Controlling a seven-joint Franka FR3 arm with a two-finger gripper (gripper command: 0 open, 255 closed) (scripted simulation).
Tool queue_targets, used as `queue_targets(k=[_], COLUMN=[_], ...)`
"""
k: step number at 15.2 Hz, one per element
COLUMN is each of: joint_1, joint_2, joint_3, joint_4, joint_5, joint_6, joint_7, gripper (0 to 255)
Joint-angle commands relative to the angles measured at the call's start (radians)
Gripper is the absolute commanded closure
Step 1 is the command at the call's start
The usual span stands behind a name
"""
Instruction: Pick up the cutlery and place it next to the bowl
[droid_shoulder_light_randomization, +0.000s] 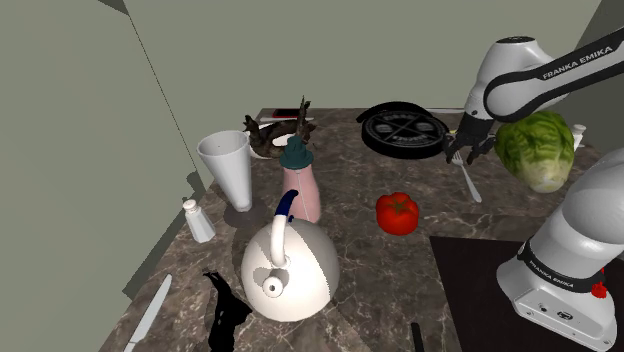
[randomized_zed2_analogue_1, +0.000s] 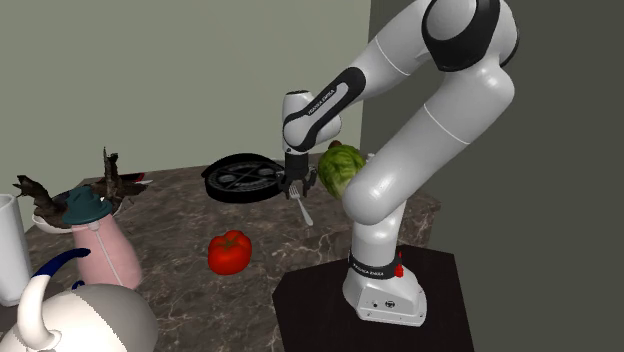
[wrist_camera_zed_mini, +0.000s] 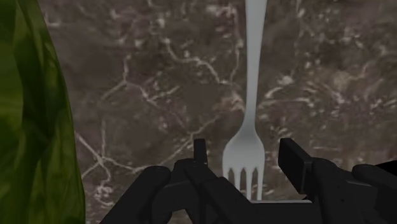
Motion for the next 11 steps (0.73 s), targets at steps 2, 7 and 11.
queue_targets(k=[2, 7, 11], joint_1=[0.003, 0.005, 0.008], joint_2=[0.003, -0.039, -0.086], joint_3=[0.001, 0.011, 0.025], joint_4=[-0.005, 0.014, 0.045], joint_5=[0.002, 0.011, 0.024], joint_6=[0.005, -0.057, -0.134], joint_7=[0.0, -0.001, -0.004], gripper=[255, 255, 255])
